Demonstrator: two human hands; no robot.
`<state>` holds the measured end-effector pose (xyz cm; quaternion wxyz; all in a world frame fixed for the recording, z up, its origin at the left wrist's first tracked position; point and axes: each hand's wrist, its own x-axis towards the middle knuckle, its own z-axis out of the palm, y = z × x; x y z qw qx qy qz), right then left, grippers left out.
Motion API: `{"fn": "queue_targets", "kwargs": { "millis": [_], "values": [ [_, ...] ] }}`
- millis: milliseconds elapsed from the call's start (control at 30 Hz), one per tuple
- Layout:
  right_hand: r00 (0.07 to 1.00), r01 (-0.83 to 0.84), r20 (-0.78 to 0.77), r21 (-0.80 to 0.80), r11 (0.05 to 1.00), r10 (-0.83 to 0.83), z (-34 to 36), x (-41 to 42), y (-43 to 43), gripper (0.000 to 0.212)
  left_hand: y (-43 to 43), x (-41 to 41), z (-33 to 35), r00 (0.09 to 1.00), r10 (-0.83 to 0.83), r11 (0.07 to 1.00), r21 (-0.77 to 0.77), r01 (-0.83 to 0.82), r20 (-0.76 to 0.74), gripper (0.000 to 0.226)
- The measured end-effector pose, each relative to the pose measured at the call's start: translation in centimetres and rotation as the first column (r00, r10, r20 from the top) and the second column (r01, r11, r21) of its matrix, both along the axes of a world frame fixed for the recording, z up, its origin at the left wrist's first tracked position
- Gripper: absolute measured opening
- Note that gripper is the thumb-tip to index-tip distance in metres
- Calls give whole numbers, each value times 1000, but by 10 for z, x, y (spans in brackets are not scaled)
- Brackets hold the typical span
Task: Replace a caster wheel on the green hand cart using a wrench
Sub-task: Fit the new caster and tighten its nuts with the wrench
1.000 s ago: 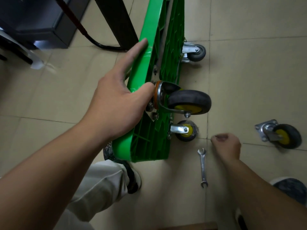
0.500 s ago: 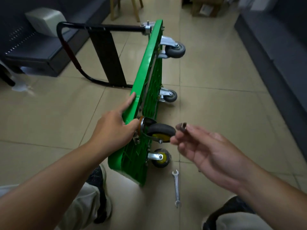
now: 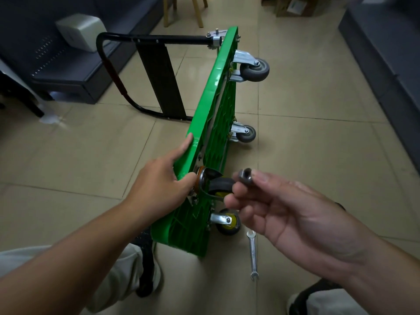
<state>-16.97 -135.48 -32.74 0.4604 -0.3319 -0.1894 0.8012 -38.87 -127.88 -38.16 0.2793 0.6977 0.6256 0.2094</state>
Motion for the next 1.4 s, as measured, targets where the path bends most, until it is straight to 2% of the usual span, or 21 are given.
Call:
{"fn": "queue_targets", "kwargs": {
  "millis": [33, 67, 100, 133, 167, 200, 233, 267, 600, 667, 767, 833, 900, 967, 1100, 1267, 1400],
  "values": [
    [998, -6, 69, 69, 998, 1, 0, 0, 0, 24, 0, 1, 1, 1000, -4, 1000, 0, 4, 0, 81],
    [977, -15, 211, 202, 979, -29, -2, 0, 0, 21, 0, 2, 2, 1000, -10, 1000, -5, 10, 2, 81],
    [905, -34, 402, 392, 919, -138, -4, 2, -1, 17, 0, 2, 3, 1000, -13, 1000, -13, 13, 3, 81],
    [773, -91, 548, 594, 799, -320, -5, 3, -1, 15, -1, 3, 4, 1000, -14, 1000, -19, 14, 4, 81],
    [636, -196, 591, 746, 637, -497, -4, 5, -1, 16, -1, 3, 5, 1000, -12, 1000, -22, 12, 2, 81],
    [548, -290, 561, 823, 488, -620, -3, 7, -1, 20, -1, 4, 5, 1000, -10, 1000, -23, 10, -1, 81],
    [503, -346, 518, 854, 388, -692, -2, 9, 0, 23, -2, 4, 6, 1000, -9, 1000, -23, 9, -6, 81],
    [482, -364, 486, 868, 339, -729, 0, 11, 0, 25, -2, 4, 8, 1000, -8, 1000, -24, 8, -8, 80],
    [482, -374, 404, 897, 235, -777, 8, 12, -6, 27, 2, 1, 13, 1000, -2, 1000, 18, 2, -15, 76],
    [506, -357, 426, 895, 267, -750, 4, 10, -5, 30, 3, 0, 12, 1000, -8, 1000, 27, 8, -28, 75],
    [557, -230, 522, 844, 484, -646, -13, 5, 5, 31, 5, 2, 10, 995, 17, 998, 63, -11, -94, 79],
    [549, -172, 595, 768, 617, -587, -28, 3, 20, 23, 12, 2, 8, 989, 33, 997, 68, -24, -145, 84],
    [530, -131, 662, 682, 720, -530, -42, 2, 39, 20, 20, 1, 6, 990, 43, 998, 50, -36, -136, 81],
    [510, -112, 711, 613, 782, -484, -54, 2, 60, 19, 27, 2, 2, 995, 32, 999, 24, -30, -97, 67],
    [494, -161, 769, 538, 827, -404, -73, -11, 97, 19, 40, 4, -5, 996, 86, 996, 1, -86, -18, 47],
    [565, -171, 770, 460, 871, -296, -91, -31, 118, 19, 49, 0, -10, 990, 134, 991, 7, -134, 42, 46],
    [593, -155, 752, 456, 877, -286, -97, -32, 119, 18, 49, -1, -10, 983, 137, 991, -17, -136, 119, 37]
  ]
}}
